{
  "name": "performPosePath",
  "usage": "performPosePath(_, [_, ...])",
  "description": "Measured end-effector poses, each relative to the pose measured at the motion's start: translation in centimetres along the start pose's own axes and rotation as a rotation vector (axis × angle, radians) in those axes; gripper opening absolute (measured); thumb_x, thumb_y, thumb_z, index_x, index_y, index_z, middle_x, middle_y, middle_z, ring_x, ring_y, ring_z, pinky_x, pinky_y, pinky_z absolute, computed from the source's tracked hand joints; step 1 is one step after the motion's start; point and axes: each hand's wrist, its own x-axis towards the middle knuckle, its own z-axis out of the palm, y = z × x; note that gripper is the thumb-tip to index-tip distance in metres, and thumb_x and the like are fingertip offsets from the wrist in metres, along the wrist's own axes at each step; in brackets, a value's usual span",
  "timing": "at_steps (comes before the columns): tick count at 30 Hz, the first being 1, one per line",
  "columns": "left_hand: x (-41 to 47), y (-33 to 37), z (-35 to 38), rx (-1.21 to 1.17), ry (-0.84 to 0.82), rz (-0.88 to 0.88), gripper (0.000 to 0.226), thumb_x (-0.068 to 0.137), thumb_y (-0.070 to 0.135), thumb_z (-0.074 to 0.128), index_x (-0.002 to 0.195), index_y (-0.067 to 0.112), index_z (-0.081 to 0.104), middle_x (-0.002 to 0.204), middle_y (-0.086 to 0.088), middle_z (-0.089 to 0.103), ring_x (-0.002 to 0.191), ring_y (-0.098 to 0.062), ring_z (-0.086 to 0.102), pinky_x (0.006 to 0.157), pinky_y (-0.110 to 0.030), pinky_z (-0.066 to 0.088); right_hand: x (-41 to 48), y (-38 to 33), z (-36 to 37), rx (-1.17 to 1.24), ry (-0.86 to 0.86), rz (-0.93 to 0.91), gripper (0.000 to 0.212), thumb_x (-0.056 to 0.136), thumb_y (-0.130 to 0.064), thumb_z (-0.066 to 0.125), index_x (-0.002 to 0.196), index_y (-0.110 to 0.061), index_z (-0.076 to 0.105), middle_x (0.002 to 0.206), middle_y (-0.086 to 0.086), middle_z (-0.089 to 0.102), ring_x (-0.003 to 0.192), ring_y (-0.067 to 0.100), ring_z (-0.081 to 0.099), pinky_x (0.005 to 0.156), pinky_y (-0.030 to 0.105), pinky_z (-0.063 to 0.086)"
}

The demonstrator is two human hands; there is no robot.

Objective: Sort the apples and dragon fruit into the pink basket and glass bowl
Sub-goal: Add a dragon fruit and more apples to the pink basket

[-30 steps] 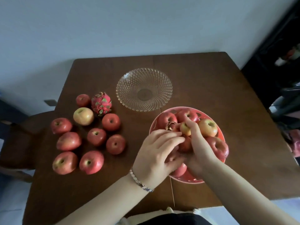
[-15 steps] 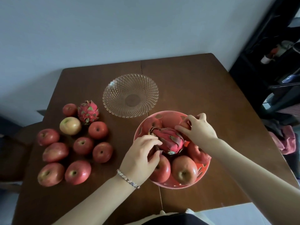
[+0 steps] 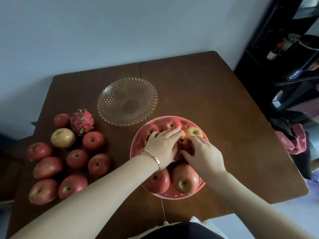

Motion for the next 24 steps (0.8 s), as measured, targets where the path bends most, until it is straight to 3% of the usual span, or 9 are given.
performPosePath(4, [-0.3,-0.5,0.0,0.009,-0.002,0.027,0.045,0.098,0.025,0.034,0.143,0.031,0.03,0.156,0.015,0.019,0.141,-0.011,0.026,0.114,-0.034,0.016,0.0,0.0,-0.2,0.095,-0.019,0.059,0.048,0.086,-0.04,0.058,0.131,-0.025,0.05,0.134,-0.001,0.046,0.101,0.022,0.06,0.074,0.031,0.05])
performPosePath(7, [-0.4,-0.7,0.1,0.003,-0.013,0.035,0.045,0.099,0.026,0.03,0.144,0.031,0.028,0.156,0.014,0.018,0.142,-0.011,0.022,0.114,-0.033,0.014,-0.7,-0.2,-1.2,0.423,-0.056,0.136,0.033,0.087,-0.025,0.055,0.12,-0.02,0.053,0.12,0.002,0.04,0.085,0.01,0.051,0.067,0.02,0.043])
performPosePath(9, [-0.5,-0.9,0.2,0.008,-0.018,0.033,0.045,0.099,0.029,0.025,0.144,0.032,0.026,0.157,0.014,0.016,0.144,-0.01,0.019,0.114,-0.032,0.011,-1.6,-0.1,-1.1,0.478,-0.082,0.059,0.03,0.085,-0.012,0.052,0.114,-0.018,0.051,0.114,-0.002,0.033,0.091,0.011,0.045,0.073,0.017,0.04])
performPosePath(12, [-0.7,-1.0,0.5,0.025,-0.013,0.051,0.054,0.093,0.037,0.015,0.145,0.031,0.025,0.157,0.013,0.016,0.144,-0.01,0.018,0.115,-0.031,0.011,-3.2,-0.1,0.6,0.314,-0.028,-0.144,0.04,0.083,-0.004,0.057,0.121,-0.015,0.052,0.116,-0.001,0.034,0.095,0.01,0.045,0.076,0.002,0.035])
performPosePath(13, [-0.7,-1.0,0.6,0.029,-0.011,0.058,0.052,0.095,0.037,0.017,0.146,0.03,0.024,0.157,0.013,0.016,0.144,-0.01,0.018,0.115,-0.032,0.012,-3.6,0.1,1.3,0.262,0.007,-0.191,0.041,0.082,-0.004,0.062,0.121,-0.014,0.054,0.117,0.004,0.042,0.097,0.012,0.048,0.082,0.004,0.035])
performPosePath(15, [-0.8,-1.1,0.6,0.035,0.005,0.059,0.045,0.1,0.031,0.025,0.146,0.03,0.025,0.157,0.013,0.016,0.144,-0.009,0.017,0.115,-0.032,0.012,-4.0,0.6,2.5,0.183,0.107,-0.254,0.043,0.074,-0.008,0.075,0.114,-0.012,0.061,0.112,0.009,0.058,0.103,0.021,0.054,0.087,0.024,0.044])
performPosePath(18, [-0.7,-1.1,0.7,0.019,0.037,0.062,0.045,0.1,0.027,0.029,0.145,0.03,0.027,0.156,0.013,0.017,0.144,-0.008,0.017,0.115,-0.031,0.011,-4.0,1.0,3.2,0.096,0.22,-0.196,0.04,0.07,-0.023,0.08,0.106,-0.012,0.068,0.106,0.006,0.068,0.109,0.02,0.042,0.091,0.041,0.046])
performPosePath(22, [-1.0,-1.4,0.6,-0.012,0.071,0.063,0.048,0.098,0.026,0.036,0.145,0.028,0.026,0.157,0.008,0.017,0.147,-0.014,0.008,0.119,-0.037,0.007,-3.5,1.1,2.0,0.277,0.191,-0.171,0.044,0.079,-0.043,0.062,0.111,-0.014,0.067,0.117,-0.004,0.062,0.113,0.013,0.038,0.098,0.038,0.036])
performPosePath(24, [-1.7,-2.1,0.4,-0.078,0.215,-0.031,0.054,0.095,0.028,0.043,0.146,0.027,0.026,0.158,0.002,0.016,0.147,-0.021,0.004,0.119,-0.045,0.006,-2.8,1.6,0.6,0.388,0.215,-0.118,0.044,0.083,-0.044,0.053,0.112,-0.013,0.064,0.117,-0.008,0.054,0.114,0.011,0.039,0.097,0.033,0.032])
